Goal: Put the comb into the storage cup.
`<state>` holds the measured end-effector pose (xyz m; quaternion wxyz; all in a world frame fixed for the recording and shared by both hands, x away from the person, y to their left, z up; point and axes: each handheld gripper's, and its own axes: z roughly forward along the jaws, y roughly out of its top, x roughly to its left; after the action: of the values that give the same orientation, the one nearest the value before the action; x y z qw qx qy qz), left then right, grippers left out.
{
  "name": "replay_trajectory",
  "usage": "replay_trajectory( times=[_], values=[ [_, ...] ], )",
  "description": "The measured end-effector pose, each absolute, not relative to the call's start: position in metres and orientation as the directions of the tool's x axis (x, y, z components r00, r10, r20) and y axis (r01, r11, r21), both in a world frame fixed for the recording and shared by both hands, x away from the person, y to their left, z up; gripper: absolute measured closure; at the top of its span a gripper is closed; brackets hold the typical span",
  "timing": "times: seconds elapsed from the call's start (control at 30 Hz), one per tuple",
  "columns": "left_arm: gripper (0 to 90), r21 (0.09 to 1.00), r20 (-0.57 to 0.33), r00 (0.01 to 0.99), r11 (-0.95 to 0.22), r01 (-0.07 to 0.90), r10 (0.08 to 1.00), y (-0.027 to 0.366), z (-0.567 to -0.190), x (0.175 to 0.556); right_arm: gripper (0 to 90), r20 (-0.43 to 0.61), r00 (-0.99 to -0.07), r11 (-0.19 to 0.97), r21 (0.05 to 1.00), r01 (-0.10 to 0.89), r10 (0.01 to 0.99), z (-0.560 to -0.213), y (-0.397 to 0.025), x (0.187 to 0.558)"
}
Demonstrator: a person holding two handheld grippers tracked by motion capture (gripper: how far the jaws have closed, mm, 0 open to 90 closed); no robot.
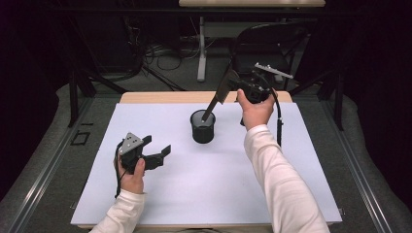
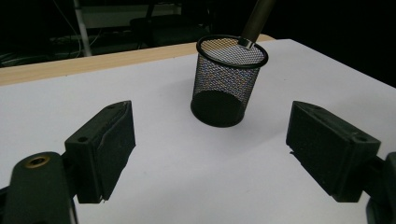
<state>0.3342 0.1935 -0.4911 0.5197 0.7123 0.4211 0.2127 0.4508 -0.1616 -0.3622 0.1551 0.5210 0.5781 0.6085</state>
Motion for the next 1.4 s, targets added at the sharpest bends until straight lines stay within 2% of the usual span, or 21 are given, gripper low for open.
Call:
replay_trajectory(
  times=[1.4],
  values=[
    [15.6,0.920,-0.138,0.553,-0.100,0.379,0.822,0.194,-0.491,0.335,87.4,0.445,-0.371,-0.249,0.848,0.468,0.815,-0.405,-0.135,0.468]
  ],
)
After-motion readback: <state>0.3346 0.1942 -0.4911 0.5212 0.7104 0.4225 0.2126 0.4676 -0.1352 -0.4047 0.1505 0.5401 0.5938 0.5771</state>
